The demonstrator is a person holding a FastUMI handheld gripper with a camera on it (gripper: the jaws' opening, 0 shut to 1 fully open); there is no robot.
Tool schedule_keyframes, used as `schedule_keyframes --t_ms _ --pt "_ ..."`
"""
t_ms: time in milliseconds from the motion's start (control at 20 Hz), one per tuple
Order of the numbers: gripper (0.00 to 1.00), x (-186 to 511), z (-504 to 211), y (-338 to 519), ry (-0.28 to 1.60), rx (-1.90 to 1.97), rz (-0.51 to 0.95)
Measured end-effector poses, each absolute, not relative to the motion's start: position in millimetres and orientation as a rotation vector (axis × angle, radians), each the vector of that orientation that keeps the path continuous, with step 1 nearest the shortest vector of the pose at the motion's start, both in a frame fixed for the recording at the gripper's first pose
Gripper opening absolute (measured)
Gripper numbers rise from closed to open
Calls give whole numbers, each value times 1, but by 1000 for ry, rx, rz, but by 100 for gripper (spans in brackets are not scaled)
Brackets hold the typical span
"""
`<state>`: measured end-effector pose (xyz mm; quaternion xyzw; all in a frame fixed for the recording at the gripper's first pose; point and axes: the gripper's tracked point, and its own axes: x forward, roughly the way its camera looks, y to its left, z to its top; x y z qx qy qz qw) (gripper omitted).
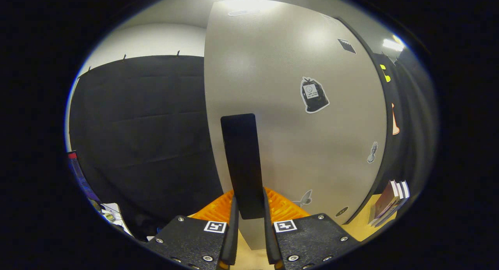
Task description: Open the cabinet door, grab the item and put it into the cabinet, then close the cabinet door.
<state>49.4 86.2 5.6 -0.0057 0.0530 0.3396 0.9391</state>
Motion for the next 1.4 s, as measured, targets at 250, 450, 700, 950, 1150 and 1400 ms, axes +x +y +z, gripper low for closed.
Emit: schedule_keyframes --t_ms 250,450,700,950,1150,1400 --pt "30 38 7 69 119 11 773" --pt "30 32 8 51 109 -10 764" --pt "30 25 10 30 98 11 697" --pt "32 27 13 18 99 82 597" --pt "34 28 15 5 66 55 443" --pt "42 25 15 -25 29 82 259"
